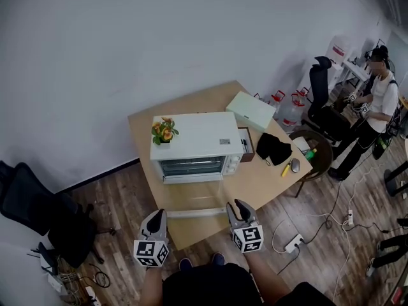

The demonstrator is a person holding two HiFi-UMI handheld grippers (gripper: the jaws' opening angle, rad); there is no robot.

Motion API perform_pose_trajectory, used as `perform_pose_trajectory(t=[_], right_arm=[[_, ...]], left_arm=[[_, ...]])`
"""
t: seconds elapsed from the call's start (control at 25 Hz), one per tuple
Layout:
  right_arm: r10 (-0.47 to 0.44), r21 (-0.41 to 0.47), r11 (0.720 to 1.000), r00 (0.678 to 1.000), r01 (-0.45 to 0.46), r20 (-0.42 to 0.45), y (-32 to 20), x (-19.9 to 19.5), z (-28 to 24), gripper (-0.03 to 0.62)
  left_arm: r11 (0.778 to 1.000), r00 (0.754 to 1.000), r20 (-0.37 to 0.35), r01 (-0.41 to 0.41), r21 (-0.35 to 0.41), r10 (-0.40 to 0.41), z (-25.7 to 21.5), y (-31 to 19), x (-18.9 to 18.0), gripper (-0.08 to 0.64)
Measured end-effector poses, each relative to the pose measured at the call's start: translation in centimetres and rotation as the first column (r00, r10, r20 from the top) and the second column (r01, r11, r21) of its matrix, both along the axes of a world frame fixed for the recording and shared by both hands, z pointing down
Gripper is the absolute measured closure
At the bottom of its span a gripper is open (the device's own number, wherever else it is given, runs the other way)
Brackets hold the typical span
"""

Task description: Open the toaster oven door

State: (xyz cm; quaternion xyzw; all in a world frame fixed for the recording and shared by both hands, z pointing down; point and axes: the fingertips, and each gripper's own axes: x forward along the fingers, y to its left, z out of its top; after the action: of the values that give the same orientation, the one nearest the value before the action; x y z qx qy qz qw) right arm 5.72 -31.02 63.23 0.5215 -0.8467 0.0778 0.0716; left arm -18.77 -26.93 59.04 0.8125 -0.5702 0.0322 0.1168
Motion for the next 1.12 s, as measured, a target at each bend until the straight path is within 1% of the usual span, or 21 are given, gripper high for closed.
perform_pose_trajectory(t=[0.08,0.16,0.2,0.28,0.4,0.44,0.48,0.52,0.84,1.12], right_arm=[[0.004,-0.007,1.000,1.000,-0.004,0.020,0.5,0.0,0.0,0.466],[0.001,0.008,1.000,1.000,-0.001,0.021,0.9,-0.3,-0.4,0.468],[0.002,0.017,1.000,1.000,-0.002,0.020,0.9,-0.4,-0.7,0.477],[0.009,0.035,0.999,1.000,-0.009,0.019,1.1,-0.4,-1.3,0.516],[0.013,0.052,0.999,1.000,-0.014,0.015,1.2,-0.6,-1.9,0.523],[0.016,0.055,0.998,1.000,-0.017,0.015,1.2,-0.6,-1.9,0.534],[0.021,0.060,0.998,1.000,-0.022,0.013,1.3,-0.6,-2.0,0.566],[0.024,0.062,0.998,1.000,-0.025,0.011,1.5,-0.6,-2.0,0.581],[-0.002,0.071,0.998,1.000,0.001,0.017,1.9,-1.1,-2.6,0.581],[0.002,0.050,0.999,1.000,-0.004,0.028,2.0,-0.9,-2.4,0.581]], left_arm=[[1.000,1.000,0.007,-0.008,0.002,0.008,-0.1,0.1,0.1,0.560],[1.000,1.000,0.006,-0.009,0.003,0.009,-0.1,0.2,0.0,0.561],[1.000,1.000,0.007,-0.010,0.003,0.010,-0.1,0.3,0.1,0.560],[1.000,1.000,0.011,-0.016,0.001,0.016,0.0,0.5,0.2,0.560],[1.000,1.000,0.011,-0.021,0.001,0.021,0.0,0.6,0.2,0.560],[1.000,1.000,0.012,-0.022,0.002,0.022,-0.1,0.6,0.2,0.560],[1.000,1.000,0.014,-0.022,0.003,0.022,-0.1,0.7,0.2,0.560],[1.000,1.000,0.018,-0.023,0.004,0.023,-0.2,0.8,0.2,0.560],[1.000,1.000,0.009,-0.016,0.009,0.016,-0.4,1.0,-0.3,0.560],[1.000,1.000,0.020,0.001,0.018,-0.001,-0.5,1.3,-0.7,0.561]])
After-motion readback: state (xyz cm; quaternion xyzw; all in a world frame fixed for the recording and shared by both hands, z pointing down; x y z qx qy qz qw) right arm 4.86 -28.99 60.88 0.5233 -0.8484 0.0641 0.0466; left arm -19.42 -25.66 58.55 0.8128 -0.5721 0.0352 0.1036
